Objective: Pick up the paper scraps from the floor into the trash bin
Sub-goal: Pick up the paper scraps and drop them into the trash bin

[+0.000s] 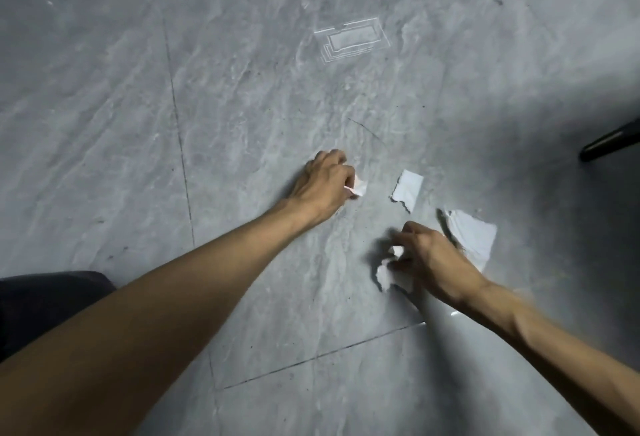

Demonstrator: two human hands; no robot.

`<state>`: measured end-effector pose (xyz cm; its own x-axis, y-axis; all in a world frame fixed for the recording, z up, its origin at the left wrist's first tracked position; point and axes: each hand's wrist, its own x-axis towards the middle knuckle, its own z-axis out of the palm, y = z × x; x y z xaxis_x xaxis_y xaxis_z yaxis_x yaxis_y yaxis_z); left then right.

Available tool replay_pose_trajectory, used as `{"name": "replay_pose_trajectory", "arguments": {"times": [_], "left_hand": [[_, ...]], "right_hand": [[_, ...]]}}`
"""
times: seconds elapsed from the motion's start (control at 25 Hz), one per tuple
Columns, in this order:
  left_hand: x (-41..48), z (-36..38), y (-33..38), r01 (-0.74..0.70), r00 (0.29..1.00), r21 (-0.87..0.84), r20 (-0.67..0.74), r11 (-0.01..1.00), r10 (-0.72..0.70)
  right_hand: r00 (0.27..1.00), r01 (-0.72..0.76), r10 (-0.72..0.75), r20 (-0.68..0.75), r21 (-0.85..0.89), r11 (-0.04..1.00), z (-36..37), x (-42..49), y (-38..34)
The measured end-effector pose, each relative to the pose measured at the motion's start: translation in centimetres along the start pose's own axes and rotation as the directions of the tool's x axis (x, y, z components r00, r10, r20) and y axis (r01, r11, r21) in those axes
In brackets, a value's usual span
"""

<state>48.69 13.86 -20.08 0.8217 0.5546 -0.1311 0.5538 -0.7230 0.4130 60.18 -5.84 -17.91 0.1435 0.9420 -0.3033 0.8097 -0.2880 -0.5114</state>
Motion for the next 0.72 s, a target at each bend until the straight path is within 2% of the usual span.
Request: {"name": "replay_pose_trajectory", "arguments": {"times": [0.08,0.12,0.2,0.24,0.36,0.52,0.6,0.72], "left_hand": [[-0.2,0.8,0.0,0.004,1.0,0.026,0.017,1.0,-0.004],[-0.5,1.2,-0.3,0.012,1.0,0.043,0.023,0.999,-0.013],[-1.6,1.7,-0.7,0.03,0.998,0.085,0.058,0.996,-0.035],[-2.3,1.7,-0.8,0.042,0.996,0.088,0.071,0.995,-0.048],[-4.7,-0.8,-0.7,0.087,0.992,0.07,0.084,0.994,-0.093],[-9.5,-9.0,0.4,0.148,0.988,-0.019,-0.039,0.989,-0.148],[-13.2,-14.2,1.0,0.156,0.976,-0.03,-0.15,0.987,-0.158],[-20.9,-21.6,0.1,0.196,0.938,0.028,-0.297,0.98,-0.179]], "right_hand": [[0.976,-0.149,0.178,-0.125,0.21,0.966,-0.1,-0.3,0.2],[0.949,-0.221,0.287,-0.131,0.374,0.901,0.0,-0.6,-0.3],[0.915,-0.296,0.402,-0.023,0.637,0.711,0.7,-1.0,-1.8],[0.912,-0.311,0.409,0.027,0.694,0.649,1.2,-1.1,-2.6],[0.917,-0.325,0.383,0.106,0.756,0.568,2.2,-1.3,-5.0],[0.942,-0.322,0.261,0.209,0.776,0.542,2.8,-1.5,-9.0],[0.964,-0.26,0.198,0.177,0.782,0.566,2.7,-1.1,-12.4],[0.995,-0.088,0.084,0.048,0.813,0.575,2.5,-0.6,-20.1]]}}
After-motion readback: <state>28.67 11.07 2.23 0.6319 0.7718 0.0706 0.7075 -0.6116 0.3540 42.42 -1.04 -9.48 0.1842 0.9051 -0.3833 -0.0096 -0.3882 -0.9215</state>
